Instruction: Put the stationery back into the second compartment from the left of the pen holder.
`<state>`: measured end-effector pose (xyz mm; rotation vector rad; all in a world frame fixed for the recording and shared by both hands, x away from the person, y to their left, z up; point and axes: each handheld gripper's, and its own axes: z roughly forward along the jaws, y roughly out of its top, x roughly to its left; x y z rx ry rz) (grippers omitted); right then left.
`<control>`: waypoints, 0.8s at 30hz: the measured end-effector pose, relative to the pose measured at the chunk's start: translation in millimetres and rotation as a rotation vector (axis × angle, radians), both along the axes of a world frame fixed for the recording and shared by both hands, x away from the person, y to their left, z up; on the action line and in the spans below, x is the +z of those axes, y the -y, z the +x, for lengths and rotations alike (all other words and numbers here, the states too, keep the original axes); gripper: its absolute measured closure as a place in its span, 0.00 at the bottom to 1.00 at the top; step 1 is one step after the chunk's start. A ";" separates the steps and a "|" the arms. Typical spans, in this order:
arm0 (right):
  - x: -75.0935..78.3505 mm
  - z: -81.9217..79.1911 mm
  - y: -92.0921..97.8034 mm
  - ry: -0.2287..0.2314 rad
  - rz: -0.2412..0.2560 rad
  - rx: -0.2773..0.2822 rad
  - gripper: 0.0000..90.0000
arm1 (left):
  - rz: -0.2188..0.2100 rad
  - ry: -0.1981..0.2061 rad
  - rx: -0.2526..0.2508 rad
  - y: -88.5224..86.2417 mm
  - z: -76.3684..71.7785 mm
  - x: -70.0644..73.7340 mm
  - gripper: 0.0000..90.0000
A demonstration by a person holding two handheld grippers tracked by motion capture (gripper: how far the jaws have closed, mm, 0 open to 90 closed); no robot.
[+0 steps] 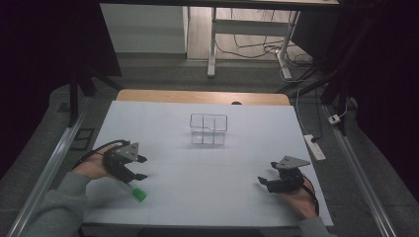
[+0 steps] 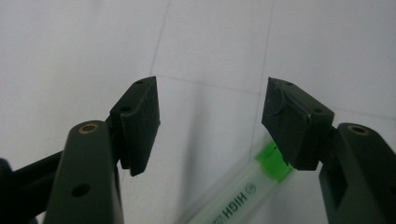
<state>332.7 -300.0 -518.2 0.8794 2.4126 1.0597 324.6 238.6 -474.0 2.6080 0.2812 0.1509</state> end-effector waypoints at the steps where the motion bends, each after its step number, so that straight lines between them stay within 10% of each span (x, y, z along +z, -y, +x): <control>1: 0.0 0.0 0.1 -0.001 0.000 0.000 0.23 | 0.008 -0.005 -0.006 -0.5 -0.6 -0.3 0.40; 24: -1.4 -3.3 2.1 -0.006 -0.007 -0.006 0.24 | 0.110 -0.097 -0.168 7.0 -22.1 -24.2 0.40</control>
